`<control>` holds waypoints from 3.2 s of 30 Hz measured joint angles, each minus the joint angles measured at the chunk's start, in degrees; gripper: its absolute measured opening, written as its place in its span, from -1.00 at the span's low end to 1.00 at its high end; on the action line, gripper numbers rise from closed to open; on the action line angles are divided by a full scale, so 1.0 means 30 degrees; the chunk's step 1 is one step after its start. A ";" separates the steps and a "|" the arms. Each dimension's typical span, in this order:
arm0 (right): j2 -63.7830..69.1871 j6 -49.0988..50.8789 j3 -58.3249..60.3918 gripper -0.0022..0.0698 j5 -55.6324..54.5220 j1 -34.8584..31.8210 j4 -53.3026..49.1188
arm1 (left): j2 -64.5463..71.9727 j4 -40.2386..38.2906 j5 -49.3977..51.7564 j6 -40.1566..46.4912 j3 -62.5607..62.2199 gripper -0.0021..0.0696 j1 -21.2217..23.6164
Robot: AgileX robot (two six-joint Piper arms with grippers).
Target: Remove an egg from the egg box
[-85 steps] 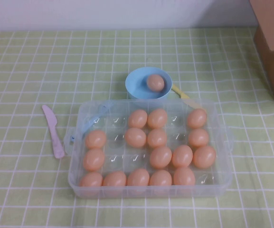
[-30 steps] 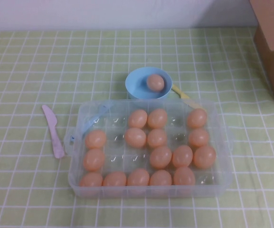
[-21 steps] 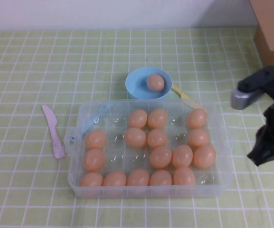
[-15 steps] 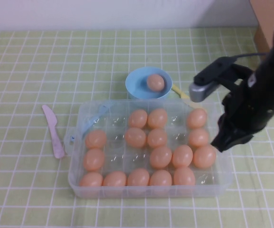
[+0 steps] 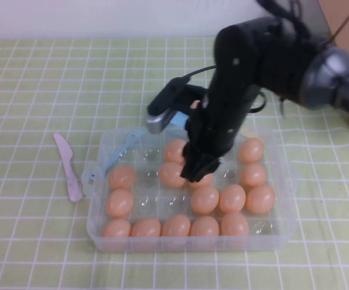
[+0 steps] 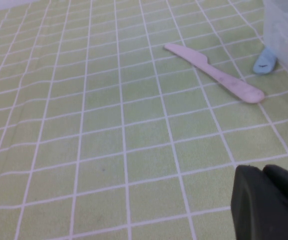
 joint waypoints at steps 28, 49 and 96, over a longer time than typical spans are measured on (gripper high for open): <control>0.4286 0.0739 -0.3325 0.09 -0.2450 0.0617 0.0625 | 0.0000 0.0000 0.0000 0.0000 0.0000 -0.95 0.0000; 0.5545 0.2713 -0.7012 0.09 -0.6837 -0.2690 -0.0783 | 0.0000 0.0000 0.0000 0.0000 0.0000 -0.95 0.0000; -1.9069 0.1875 1.5000 -0.99 -0.7255 -0.1285 0.0164 | 0.0000 0.0000 0.0000 0.0000 0.0000 -0.95 0.0000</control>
